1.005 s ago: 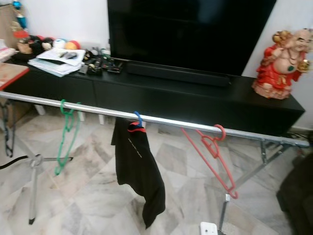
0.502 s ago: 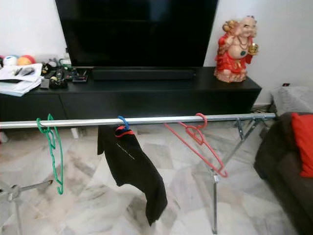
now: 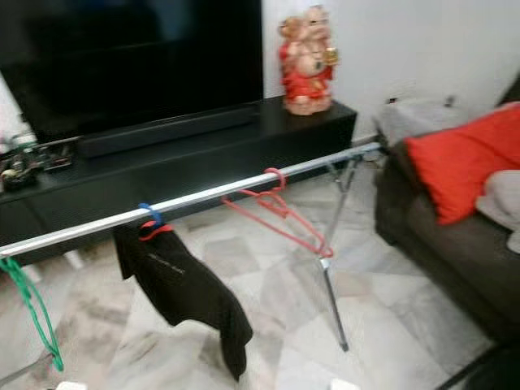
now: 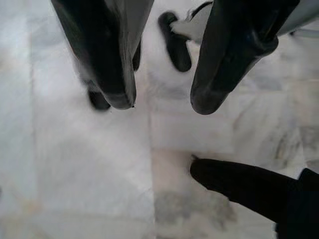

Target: Hang hanger

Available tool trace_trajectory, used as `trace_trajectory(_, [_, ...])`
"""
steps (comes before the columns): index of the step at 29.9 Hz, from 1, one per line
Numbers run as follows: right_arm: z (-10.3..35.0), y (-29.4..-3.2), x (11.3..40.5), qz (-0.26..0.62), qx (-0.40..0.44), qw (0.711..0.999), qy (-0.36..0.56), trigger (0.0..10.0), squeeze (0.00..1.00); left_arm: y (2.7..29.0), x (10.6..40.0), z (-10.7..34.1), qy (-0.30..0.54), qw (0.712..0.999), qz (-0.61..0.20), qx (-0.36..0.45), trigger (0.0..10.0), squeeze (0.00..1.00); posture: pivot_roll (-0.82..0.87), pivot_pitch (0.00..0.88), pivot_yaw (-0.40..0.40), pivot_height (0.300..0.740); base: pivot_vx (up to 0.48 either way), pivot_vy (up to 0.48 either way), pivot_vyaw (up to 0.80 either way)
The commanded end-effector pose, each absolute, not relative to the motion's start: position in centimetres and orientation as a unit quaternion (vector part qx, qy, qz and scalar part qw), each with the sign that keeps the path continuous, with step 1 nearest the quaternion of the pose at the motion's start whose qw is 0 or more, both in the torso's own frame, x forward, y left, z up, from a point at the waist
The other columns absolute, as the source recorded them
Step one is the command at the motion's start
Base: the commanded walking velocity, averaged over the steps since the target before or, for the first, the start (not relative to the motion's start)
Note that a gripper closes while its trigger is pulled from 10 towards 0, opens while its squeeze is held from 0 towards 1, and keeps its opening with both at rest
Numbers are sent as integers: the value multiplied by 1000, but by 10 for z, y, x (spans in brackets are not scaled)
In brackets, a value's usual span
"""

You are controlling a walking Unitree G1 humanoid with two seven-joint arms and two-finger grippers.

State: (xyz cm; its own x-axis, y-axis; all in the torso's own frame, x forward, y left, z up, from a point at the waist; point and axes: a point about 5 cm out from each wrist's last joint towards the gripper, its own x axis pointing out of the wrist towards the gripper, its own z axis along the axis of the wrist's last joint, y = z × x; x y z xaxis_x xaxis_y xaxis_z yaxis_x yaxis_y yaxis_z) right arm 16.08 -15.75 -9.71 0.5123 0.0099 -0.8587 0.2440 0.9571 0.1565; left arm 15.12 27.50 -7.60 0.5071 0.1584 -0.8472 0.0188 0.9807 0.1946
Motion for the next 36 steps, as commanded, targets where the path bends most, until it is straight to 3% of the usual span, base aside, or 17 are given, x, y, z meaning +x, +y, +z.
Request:
trace_trajectory(1, [-98,-161,158,-79,126,857,493,10000,0,280,154,-73,496,862,44,95,10000,0,89,0,111,740,0,0,-775])
trace_trajectory(6, [-99,-165,156,-86,121,859,491,10000,0,284,156,-71,494,864,52,86,10000,0,63,0,102,740,0,0,-775])
trace_trajectory(11, [-99,-186,149,-98,113,860,489,10000,0,282,159,-70,492,866,44,84,10000,0,79,0,73,740,0,0,-775])
trace_trajectory(22, [-99,-215,135,-110,103,857,492,10000,0,256,153,-82,500,863,27,72,10000,0,73,0,55,740,0,0,-774])
trace_trajectory(29, [-101,-208,135,-104,103,856,497,10000,0,246,148,-87,503,861,20,73,10000,0,71,0,67,740,0,0,-771])
trace_trajectory(36, [-103,-182,138,-91,111,854,500,10000,0,242,148,-88,503,861,8,80,10000,0,60,0,77,740,0,0,-770])
